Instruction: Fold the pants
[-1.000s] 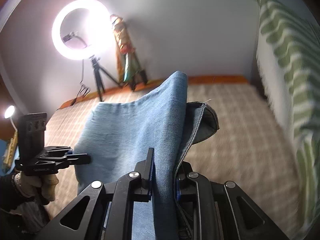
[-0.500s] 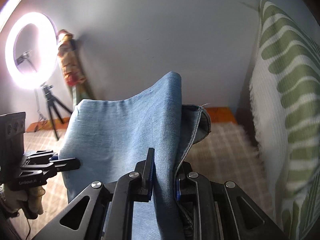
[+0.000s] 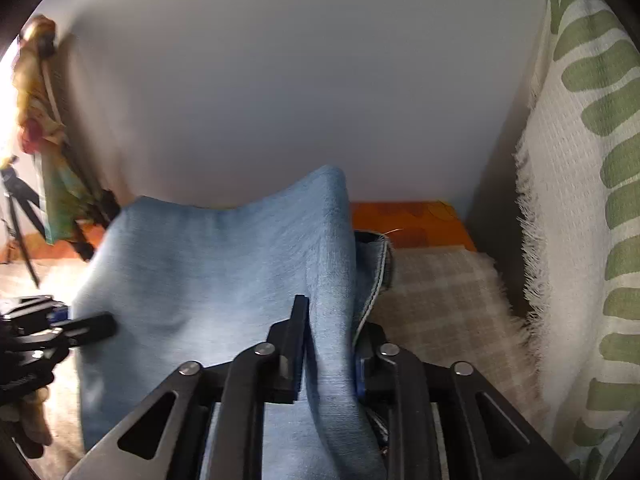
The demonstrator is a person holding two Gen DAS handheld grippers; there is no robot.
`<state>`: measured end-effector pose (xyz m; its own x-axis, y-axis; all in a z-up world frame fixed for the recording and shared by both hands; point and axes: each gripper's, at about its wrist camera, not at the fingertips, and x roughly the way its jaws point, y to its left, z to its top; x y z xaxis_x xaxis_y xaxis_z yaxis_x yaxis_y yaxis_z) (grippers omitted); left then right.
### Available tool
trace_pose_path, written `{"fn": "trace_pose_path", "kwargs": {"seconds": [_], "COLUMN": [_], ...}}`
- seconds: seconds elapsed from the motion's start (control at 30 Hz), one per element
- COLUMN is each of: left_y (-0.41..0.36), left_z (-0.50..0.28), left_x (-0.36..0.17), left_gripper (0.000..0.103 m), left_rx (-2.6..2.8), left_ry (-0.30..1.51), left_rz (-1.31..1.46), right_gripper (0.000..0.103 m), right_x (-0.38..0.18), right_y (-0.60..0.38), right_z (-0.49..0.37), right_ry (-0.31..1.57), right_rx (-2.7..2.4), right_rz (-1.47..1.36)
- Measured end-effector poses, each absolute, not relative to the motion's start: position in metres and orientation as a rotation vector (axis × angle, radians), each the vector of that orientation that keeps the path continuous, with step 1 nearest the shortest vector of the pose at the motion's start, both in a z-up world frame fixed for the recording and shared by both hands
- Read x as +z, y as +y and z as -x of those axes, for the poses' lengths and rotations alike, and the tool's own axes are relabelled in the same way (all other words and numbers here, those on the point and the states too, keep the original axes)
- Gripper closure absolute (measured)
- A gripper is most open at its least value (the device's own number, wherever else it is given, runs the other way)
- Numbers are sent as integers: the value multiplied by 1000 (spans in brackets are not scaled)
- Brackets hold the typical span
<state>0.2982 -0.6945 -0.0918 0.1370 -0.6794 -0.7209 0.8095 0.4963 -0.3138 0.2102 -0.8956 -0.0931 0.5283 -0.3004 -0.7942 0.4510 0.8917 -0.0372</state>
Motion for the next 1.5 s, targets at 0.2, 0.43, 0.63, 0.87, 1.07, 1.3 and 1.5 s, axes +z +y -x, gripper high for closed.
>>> {"fn": "trace_pose_path", "kwargs": {"seconds": [0.2,0.43,0.63,0.87,1.07,1.3,1.5], "left_y": [-694,-669,-652,-620,-588,-547,-509], "left_z": [-288,-279,-259,-230,-198,-162,-126], "left_x": [-85,-66,-43,-17,10,40,61], "left_gripper": [72,45,30,29,26,23,23], "left_rx": [-1045,-1045,-1011,-1007,-1002,-998,-1002], "left_ry": [915,881,843,807,761,710,663], "left_rz": [-226,-210,-224,-225,-203,-176,-148], "right_gripper": [42,28,18,15,5,1,0], "right_x": [-85,-69,-48,-19,5,24,35], "right_y": [-908,-896,-878,-848,-819,-781,-745], "right_z": [-192,-166,-143,-113,-74,-27,12], "right_ry": [835,790,751,715,677,647,614], "right_rx": [-515,-497,-488,-480,-509,-478,-473], "right_rz": [-167,-179,-190,-186,-165,-165,-151]}}
